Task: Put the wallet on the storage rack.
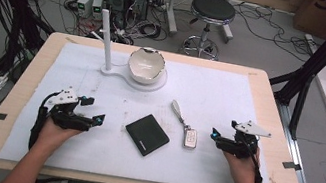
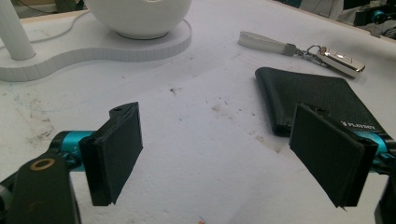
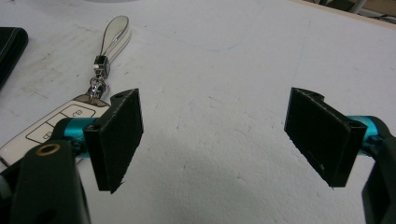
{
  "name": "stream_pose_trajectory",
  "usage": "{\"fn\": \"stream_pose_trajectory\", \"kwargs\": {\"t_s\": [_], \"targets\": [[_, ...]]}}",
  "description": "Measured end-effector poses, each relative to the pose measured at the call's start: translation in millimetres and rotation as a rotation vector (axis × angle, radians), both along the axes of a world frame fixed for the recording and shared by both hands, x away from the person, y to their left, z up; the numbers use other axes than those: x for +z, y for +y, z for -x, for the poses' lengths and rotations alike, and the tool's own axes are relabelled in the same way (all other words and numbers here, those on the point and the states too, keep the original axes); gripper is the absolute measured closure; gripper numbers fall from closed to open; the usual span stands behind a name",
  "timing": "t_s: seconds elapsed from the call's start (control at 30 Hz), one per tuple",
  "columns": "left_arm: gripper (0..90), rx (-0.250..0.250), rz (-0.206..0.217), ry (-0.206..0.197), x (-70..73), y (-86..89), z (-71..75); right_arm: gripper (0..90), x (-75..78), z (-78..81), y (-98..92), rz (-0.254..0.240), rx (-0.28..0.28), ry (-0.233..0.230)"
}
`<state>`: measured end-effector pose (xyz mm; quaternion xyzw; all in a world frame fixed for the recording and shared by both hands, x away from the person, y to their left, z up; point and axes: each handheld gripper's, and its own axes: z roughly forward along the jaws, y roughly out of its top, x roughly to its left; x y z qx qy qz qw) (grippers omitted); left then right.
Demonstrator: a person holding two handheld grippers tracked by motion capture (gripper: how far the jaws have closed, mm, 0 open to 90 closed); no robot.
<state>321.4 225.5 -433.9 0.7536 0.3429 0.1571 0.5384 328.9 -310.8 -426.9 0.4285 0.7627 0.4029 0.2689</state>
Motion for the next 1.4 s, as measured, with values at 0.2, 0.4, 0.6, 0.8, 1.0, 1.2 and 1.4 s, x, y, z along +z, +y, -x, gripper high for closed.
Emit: {"fn": "stream_pose_trajectory", "kwargs": {"t_s": [0.2,0.4,0.6,0.8,1.0,1.2,1.4], "targets": [[17.3,0.004,0.025,0.003,0.1,-0.1,-1.6,19.8,-0.1,2.0,-2.1,0.002,-0.004,-0.003],[17.2,-0.008,0.025,0.004,1.2,-4.9,-5.9,19.8,-0.3,4.2,-6.0,0.003,-0.017,-0.002],[17.2,-0.028,0.068,0.035,0.3,-17.0,-17.0,19.8,-0.5,6.1,-8.2,0.01,-0.022,-0.003],[17.2,-0.117,0.013,0.079,0.6,-51.5,-30.0,19.9,-1.7,9.1,-10.5,0.024,-0.023,-0.003],[17.5,-0.187,-0.04,0.124,-9.2,-91.5,-41.7,19.8,-1.4,12.0,-12.5,0.026,-0.024,-0.003],[21.6,-0.204,-0.111,0.179,-15.5,-106.1,-48.8,19.8,-0.7,12.6,-11.6,0.029,-0.02,-0.004],[28.7,-0.247,-0.159,0.187,-15.8,-112.7,-46.4,19.8,-1.7,10.7,-7.7,0.035,-0.009,0.006]]}}
